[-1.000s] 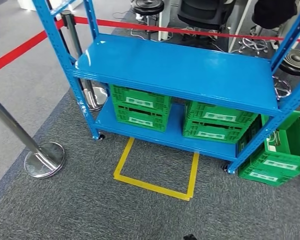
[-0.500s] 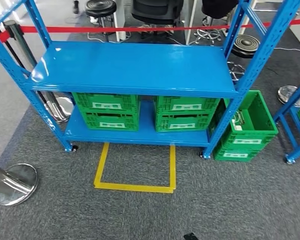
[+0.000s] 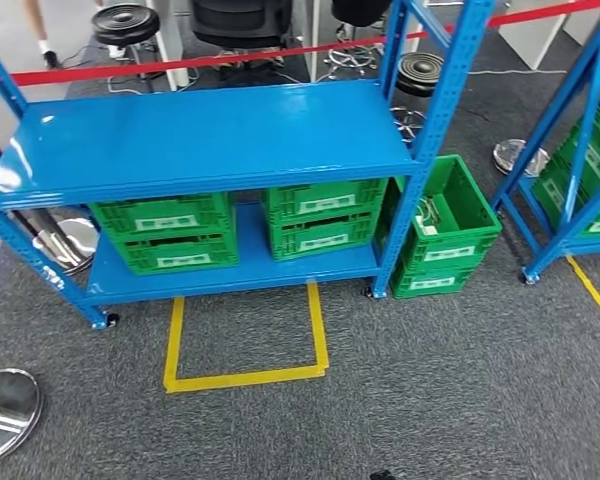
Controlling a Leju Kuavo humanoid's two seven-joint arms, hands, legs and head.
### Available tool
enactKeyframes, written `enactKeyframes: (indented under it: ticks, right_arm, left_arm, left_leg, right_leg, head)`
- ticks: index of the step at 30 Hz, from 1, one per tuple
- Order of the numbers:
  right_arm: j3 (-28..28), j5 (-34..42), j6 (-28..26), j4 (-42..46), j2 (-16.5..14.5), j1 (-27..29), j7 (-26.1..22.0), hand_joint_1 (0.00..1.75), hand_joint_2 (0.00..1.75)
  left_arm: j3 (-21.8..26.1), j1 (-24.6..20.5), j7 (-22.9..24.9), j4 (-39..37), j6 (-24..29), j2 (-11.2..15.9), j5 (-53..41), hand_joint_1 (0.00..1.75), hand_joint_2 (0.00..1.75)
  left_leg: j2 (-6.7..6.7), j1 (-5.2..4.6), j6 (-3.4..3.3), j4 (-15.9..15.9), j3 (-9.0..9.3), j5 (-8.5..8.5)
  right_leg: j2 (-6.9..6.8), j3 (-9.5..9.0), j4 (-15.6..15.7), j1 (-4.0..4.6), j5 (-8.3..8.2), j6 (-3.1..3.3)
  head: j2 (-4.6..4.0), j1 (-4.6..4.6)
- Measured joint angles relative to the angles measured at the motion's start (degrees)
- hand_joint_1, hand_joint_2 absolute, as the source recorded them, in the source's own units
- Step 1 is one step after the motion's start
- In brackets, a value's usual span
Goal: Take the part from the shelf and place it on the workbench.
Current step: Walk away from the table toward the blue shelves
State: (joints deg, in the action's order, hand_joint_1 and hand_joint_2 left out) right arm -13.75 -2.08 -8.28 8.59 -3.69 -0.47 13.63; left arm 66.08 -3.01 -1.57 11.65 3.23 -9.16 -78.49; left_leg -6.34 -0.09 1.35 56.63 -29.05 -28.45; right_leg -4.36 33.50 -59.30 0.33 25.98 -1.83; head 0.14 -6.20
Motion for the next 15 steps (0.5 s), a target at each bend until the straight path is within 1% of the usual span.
enactKeyframes:
  ticks: [1,2,3,4,5,6,7,8,9,10,12,13,14,15]
  right_arm:
    - [0.0,0.0,0.0,0.0,0.0,0.0,0.0,0.00,0.00]
    - [0.0,0.1,-0.1,0.0,0.0,0.0,-0.1,0.00,0.00]
    - [0.0,0.1,-0.1,0.0,0.0,0.0,-0.1,0.00,0.00]
    - [0.0,0.2,-0.2,0.0,0.0,-0.1,-0.1,0.00,0.00]
    - [0.0,0.3,-0.3,0.0,0.0,-0.2,-0.1,0.00,0.00]
    - [0.0,0.5,-0.4,0.0,0.0,-0.3,-0.2,0.00,0.00]
    - [0.1,0.7,-0.7,0.0,0.0,-0.3,-0.3,0.00,0.00]
    - [0.2,1.2,-1.2,0.0,0.0,-0.3,-0.4,0.00,0.00]
    - [0.4,2.0,-2.4,0.0,-0.1,-0.2,-0.3,0.00,0.00]
    - [0.9,3.1,-4.4,0.0,-0.2,-0.2,0.0,0.00,0.44]
    - [2.5,5.4,-8.5,0.0,-0.7,-0.1,0.1,0.00,1.31]
    - [3.3,6.2,-9.1,0.1,-0.9,0.0,-0.5,0.00,1.75]
    - [4.0,6.5,-8.2,0.2,-1.0,0.1,-1.7,0.00,1.75]
    - [4.4,6.4,-6.3,0.3,-1.0,0.3,-3.1,0.00,1.75]
  left_arm:
    - [0.0,-0.1,0.0,0.0,0.0,0.0,0.0,0.00,0.44]
    - [0.0,-0.2,0.0,0.0,0.0,0.0,0.0,0.00,0.87]
    - [0.0,-0.3,-0.2,0.0,0.2,0.0,0.0,0.00,1.31]
    - [0.0,-0.3,-0.4,0.0,0.3,0.0,0.0,0.00,1.75]
    - [0.0,-0.2,-0.7,0.0,0.5,0.0,0.0,0.00,1.75]
    - [0.0,-0.1,-0.9,0.0,0.6,-0.1,0.0,0.00,1.75]
    - [0.0,0.0,-1.1,0.0,0.8,0.0,0.0,0.00,1.75]
    - [0.0,0.1,-1.2,0.0,1.0,0.0,0.1,0.00,1.75]
    - [0.0,0.2,-1.2,0.0,1.2,0.0,0.4,0.00,1.75]
    - [0.1,0.1,-1.2,0.0,1.3,0.0,0.9,0.00,1.75]
    - [0.5,-0.1,-1.6,0.0,1.0,0.0,2.3,0.00,1.75]
    - [0.7,-0.2,-2.1,0.0,0.7,-0.1,2.8,0.00,1.75]
    - [0.9,-0.3,-2.8,0.0,0.3,-0.1,3.3,0.00,1.75]
    - [1.2,-0.4,-3.6,0.0,-0.1,-0.2,3.9,0.00,1.75]
  left_leg:
    - [-0.63,0.03,0.28,-0.1,0.20,-0.03]
    - [-0.52,0.14,0.64,-0.1,0.32,-0.21]
    - [0.51,0.27,1.01,0.4,0.17,-0.81]
    - [2.04,0.38,1.34,2.0,-0.53,-2.03]
    - [3.86,0.49,1.58,4.9,-1.88,-3.73]
    - [5.14,0.53,1.71,8.7,-3.79,-5.65]
    - [5.67,0.55,1.80,12.5,-5.75,-7.14]
    - [5.89,0.55,1.84,15.0,-7.22,-7.66]
    - [5.99,0.56,1.86,15.7,-7.85,-6.98]
    - [6.03,0.58,1.86,14.1,-7.43,-5.21]
    - [6.38,0.79,1.99,7.1,-4.66,-0.72]
    - [6.76,0.93,1.87,3.8,-3.35,0.65]
    - [7.10,1.06,1.67,1.7,-2.56,1.32]
    - [7.38,1.14,1.43,0.7,-2.31,1.41]
  right_leg:
    - [0.84,0.12,0.1,0.01,-0.12,0.34]
    - [1.55,0.18,0.2,-0.06,-0.25,0.67]
    - [2.28,0.18,0.4,-0.19,-0.42,1.02]
    - [3.00,0.11,0.6,-0.38,-0.63,1.34]
    - [3.74,0.15,0.7,-0.55,-0.79,1.58]
    - [4.53,0.26,0.8,-0.60,-0.88,1.73]
    - [5.38,0.35,0.8,-0.63,-0.93,1.81]
    - [6.28,0.40,0.8,-0.65,-0.96,1.83]
    - [7.03,0.39,0.8,-0.70,-0.99,1.83]
    - [7.70,0.34,0.7,-0.78,-1.01,1.78]
    - [8.64,0.22,0.7,-0.86,-1.00,1.38]
    - [9.03,0.31,0.5,-0.79,-0.93,1.06]
    - [9.26,0.45,0.3,-0.67,-0.88,0.73]
    - [9.38,0.63,0.2,-0.52,-0.76,0.75]
  head:
    - [0.00,0.02]
    - [0.01,0.05]
    - [0.01,0.16]
    - [0.01,0.28]
    - [0.01,0.46]
    - [0.01,0.57]
    - [0.00,0.60]
    - [0.00,0.62]
    - [0.00,0.62]
    - [-0.01,0.62]
    - [-0.01,0.72]
    - [-0.01,0.80]
    - [-0.01,0.80]
    - [-0.01,0.81]
